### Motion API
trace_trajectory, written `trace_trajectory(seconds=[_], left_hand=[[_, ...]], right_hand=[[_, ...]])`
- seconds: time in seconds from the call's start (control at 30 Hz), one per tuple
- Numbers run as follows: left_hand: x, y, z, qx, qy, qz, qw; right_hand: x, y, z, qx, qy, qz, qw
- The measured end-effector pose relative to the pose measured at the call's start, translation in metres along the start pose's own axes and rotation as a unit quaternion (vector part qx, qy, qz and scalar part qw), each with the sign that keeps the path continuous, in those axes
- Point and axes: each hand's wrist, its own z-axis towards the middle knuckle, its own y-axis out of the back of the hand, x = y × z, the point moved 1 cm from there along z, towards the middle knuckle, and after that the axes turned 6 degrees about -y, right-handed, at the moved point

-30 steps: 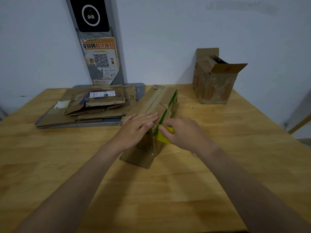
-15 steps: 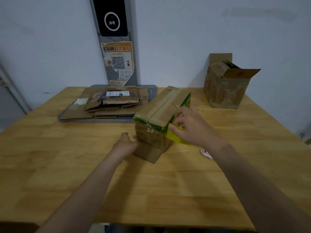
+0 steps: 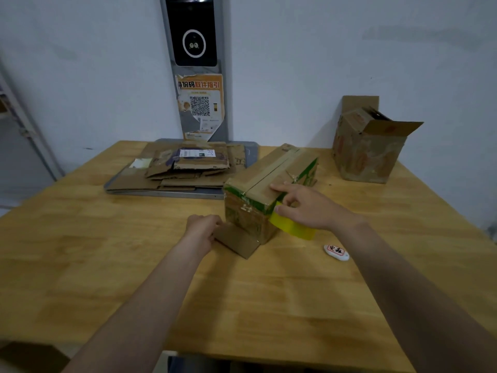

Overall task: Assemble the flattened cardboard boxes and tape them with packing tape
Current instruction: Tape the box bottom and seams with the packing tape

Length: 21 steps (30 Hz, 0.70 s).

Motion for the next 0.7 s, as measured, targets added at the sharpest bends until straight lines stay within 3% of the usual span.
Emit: trace_trajectory(seconds=[0.23,0.4,0.47,0.57,0.7], left_hand=[[-0.009,0.011,-0.004,0.042,0.098,-0.06,0.992],[-0.007,0.003,-0.024,0.135,0.175,-0.121,0.968],[-0.005,-0.009,-0.033,0.131,0.131,-0.111,0.976],[-0.013,-0.024,-0.043,0.082,-0.019,-0.089,0.992],[-0.052,-0.029,-0.056,0.031,-0.24,-0.068,0.968]], right_hand=[[-0.007,-0.002,-0.003,-0.039,0.001,0.0,0.999],[-0.017,0.006,-0.016,-0.076,0.001,0.031,0.997],[-0.02,0.006,-0.021,-0.091,0.005,0.061,0.994],[-0.022,0.007,-0.027,-0.118,0.0,0.135,0.984],[-0.012,0.018,-0.036,-0.19,-0.002,0.242,0.952]])
